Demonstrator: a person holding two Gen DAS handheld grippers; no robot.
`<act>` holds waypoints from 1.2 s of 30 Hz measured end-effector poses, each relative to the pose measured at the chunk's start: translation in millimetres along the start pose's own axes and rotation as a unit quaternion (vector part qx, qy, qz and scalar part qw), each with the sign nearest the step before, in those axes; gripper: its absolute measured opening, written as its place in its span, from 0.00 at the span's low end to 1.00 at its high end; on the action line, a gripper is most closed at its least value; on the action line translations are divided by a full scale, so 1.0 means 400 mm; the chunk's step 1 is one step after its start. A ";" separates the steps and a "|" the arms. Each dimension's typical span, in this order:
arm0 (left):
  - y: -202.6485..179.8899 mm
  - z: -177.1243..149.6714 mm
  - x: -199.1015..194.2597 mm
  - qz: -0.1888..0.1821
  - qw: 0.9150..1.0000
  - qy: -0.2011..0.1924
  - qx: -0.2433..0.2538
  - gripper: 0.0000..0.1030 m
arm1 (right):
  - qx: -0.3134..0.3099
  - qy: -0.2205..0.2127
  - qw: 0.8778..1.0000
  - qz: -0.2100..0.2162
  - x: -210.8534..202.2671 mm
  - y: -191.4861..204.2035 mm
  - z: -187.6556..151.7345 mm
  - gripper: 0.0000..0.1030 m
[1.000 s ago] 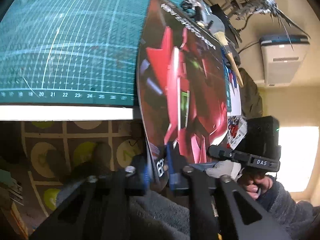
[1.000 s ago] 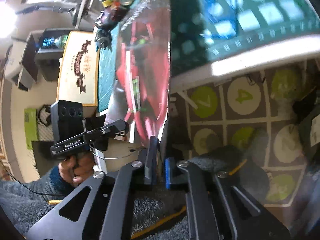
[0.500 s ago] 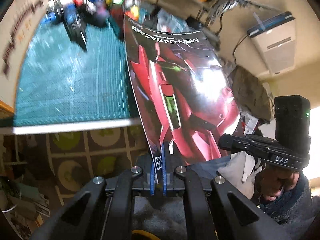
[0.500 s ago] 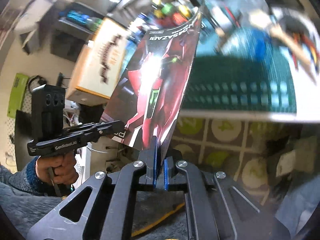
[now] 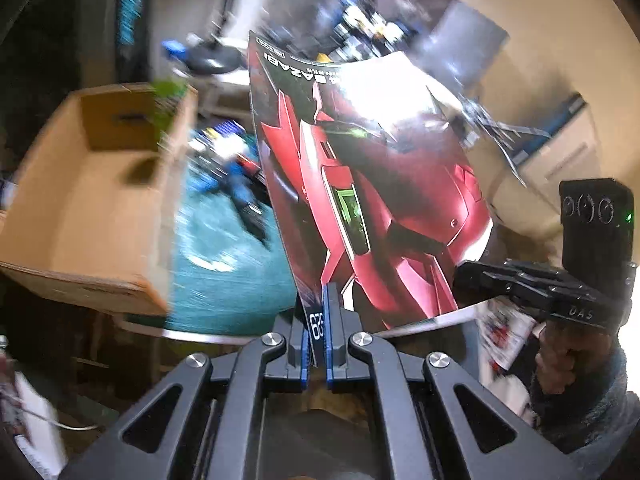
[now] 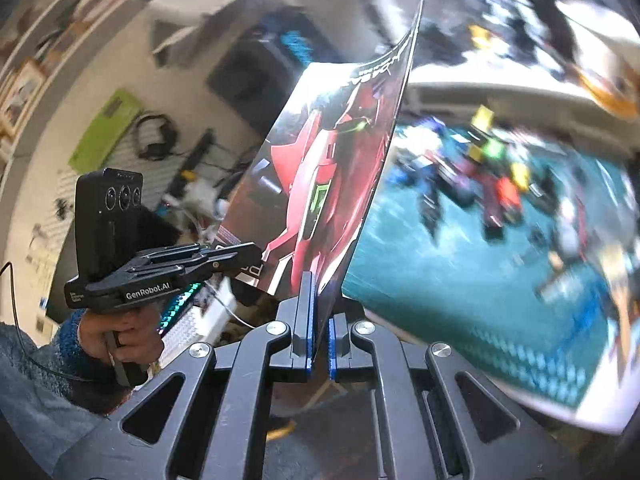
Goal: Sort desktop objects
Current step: 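Carry the manual with the left gripper and lower it into the cardboard box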
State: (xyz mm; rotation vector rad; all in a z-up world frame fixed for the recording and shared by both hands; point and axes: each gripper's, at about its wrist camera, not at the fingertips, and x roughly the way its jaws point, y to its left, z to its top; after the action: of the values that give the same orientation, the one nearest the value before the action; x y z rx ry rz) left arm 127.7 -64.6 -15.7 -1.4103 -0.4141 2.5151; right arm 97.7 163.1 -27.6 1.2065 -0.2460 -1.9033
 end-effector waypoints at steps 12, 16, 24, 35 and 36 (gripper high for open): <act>0.363 0.174 -0.117 0.111 0.993 -0.017 -0.038 0.05 | -0.057 0.053 0.996 0.050 0.378 0.227 0.325 0.06; 0.518 0.242 -0.050 0.111 0.993 0.010 -0.024 0.05 | -0.039 0.072 0.996 0.016 0.539 0.250 0.385 0.06; 0.742 0.298 0.159 0.081 0.991 0.106 -0.006 0.05 | 0.058 0.136 0.988 -0.045 0.829 0.169 0.410 0.06; 0.807 0.284 0.257 0.098 0.979 0.177 0.024 0.05 | 0.095 0.219 0.969 -0.069 1.019 0.128 0.363 0.06; 0.813 0.285 0.268 0.097 0.978 0.183 0.023 0.05 | 0.096 0.227 0.967 -0.070 1.032 0.125 0.361 0.06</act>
State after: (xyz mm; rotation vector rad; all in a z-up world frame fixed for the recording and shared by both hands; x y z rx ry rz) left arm -44.3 -347.8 -158.4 -1.9270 -0.1540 2.3082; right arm -65.5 -210.3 -193.6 1.7923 -0.1003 -1.6884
